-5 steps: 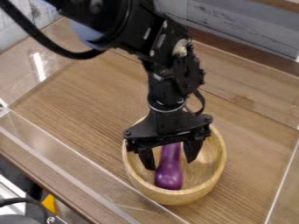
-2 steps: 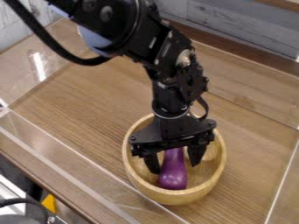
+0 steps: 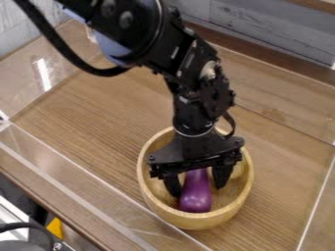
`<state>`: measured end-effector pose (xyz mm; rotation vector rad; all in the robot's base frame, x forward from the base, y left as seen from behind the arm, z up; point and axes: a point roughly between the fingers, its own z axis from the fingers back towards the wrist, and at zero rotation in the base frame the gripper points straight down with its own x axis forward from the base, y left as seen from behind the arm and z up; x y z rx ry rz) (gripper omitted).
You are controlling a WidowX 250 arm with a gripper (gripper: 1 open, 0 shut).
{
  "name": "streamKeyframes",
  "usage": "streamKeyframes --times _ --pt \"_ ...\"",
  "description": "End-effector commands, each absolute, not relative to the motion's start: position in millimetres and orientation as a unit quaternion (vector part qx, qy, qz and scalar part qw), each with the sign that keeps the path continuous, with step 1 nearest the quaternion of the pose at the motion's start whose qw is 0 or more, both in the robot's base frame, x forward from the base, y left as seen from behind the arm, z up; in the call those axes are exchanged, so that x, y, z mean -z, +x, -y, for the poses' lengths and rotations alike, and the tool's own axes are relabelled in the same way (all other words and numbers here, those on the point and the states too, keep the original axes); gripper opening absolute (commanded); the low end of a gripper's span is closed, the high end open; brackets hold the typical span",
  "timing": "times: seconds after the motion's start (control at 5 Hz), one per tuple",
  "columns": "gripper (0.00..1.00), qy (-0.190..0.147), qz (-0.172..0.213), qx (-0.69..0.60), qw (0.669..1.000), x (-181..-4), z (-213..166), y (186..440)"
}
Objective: Remove the purple eggplant from inside the brown bowl and put it on the table
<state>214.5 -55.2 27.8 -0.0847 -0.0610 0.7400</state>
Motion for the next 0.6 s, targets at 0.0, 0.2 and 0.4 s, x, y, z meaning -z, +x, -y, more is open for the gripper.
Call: streamKeyframes --times 0.0,0.2,0.4 --pt "1.0 -0.051 0.039 -0.358 0.931 -31.3 58.2 219.6" --pt "0.0 -0.053 0.039 -0.358 0.931 -30.1 58.7 221.5" --pt "0.0 -0.057 0.034 -0.358 0.931 -32.1 59.8 221.3"
